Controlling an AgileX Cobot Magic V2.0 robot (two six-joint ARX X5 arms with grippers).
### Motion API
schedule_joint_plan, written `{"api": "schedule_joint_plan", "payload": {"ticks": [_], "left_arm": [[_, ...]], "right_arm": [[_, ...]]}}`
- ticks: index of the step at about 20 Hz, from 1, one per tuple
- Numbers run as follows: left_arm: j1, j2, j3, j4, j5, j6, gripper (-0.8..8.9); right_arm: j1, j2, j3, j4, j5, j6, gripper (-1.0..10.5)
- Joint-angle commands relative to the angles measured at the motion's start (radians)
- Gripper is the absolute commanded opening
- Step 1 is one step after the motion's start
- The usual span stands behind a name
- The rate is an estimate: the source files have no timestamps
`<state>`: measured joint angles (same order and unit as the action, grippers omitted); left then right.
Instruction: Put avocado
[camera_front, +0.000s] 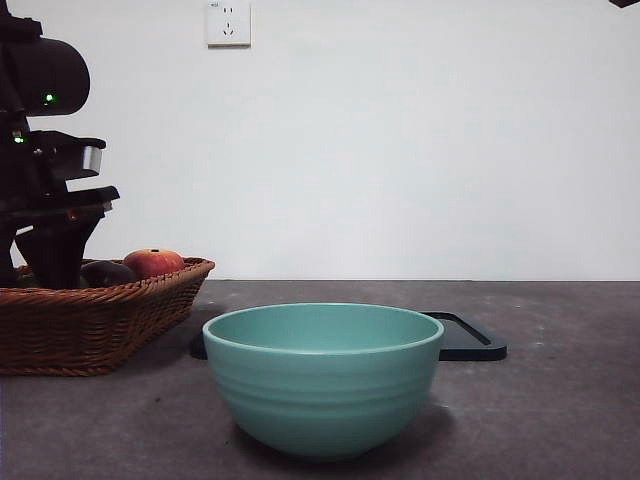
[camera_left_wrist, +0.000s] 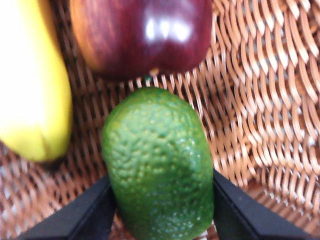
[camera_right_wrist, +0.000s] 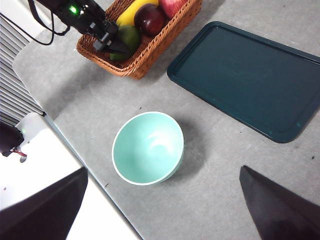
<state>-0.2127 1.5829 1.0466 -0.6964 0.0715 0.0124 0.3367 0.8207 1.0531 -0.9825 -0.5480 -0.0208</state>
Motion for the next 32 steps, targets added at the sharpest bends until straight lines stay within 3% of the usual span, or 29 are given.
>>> {"api": "schedule_joint_plan", "payload": {"ticks": [1,6,11,21,32], "left_arm": [[-0.006,-0.026,0.071,-0.016,0.004,-0.002,2.03],[-0.039,-0.142,0.208,-0.135,0.108,-0.008,2.03],[-0.169,-0.285,0.256,-0.185,0.293,-0.047,2.03],[-0.526,-0.132,0.255,-0.237,0.290,0.010,2.03],[-0.662,0.156,0.255,-0.187,0.156,0.059,2.03]], "right_arm": [[0.004,0.008,0.018,0.010,-0.001,0.006,4.9],[0.004,0.008,0.018,0.011,-0.001,0.006,4.9],[0.004,0.008,0.018,0.011,-0.001,0.005,4.9],[0.004,0.008,0.018,0.013,-0.001,0.006,4.9],[0.004,0.008,0.018,0.013,-0.001,0.007,4.9]]}}
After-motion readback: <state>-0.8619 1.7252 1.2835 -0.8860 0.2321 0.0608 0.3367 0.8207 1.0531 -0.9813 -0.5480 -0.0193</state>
